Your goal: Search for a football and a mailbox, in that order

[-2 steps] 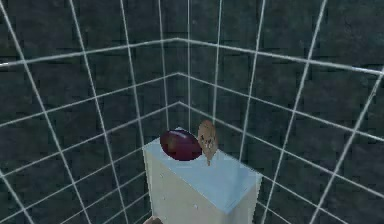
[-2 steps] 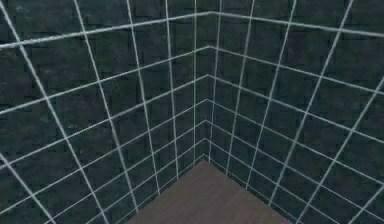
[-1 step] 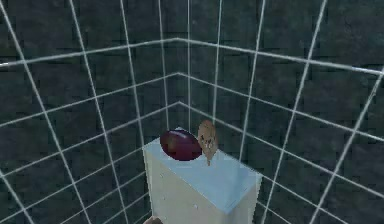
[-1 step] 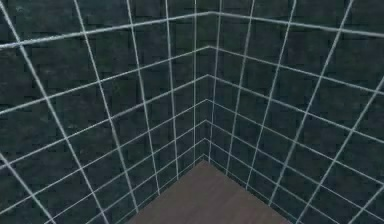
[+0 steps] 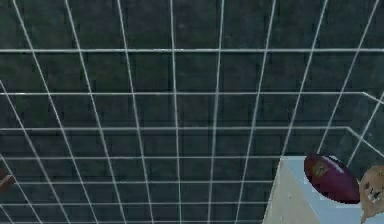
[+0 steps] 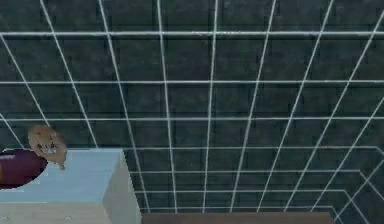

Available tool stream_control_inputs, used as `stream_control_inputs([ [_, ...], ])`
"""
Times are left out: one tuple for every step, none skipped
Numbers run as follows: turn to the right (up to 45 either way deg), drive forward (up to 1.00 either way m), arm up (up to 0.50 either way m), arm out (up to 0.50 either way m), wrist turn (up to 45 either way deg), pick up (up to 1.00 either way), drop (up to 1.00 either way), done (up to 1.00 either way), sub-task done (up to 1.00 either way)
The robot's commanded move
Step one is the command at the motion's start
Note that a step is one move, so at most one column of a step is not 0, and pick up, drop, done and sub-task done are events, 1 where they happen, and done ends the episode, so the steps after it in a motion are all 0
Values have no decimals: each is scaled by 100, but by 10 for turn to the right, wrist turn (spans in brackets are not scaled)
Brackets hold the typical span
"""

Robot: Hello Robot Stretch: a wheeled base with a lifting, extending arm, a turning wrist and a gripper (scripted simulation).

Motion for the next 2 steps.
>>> stream_control_inputs([
  [-450,0,0,0,0,0,0,0,0],
  [-450,0,0,0,0,0,0,0,0],
])
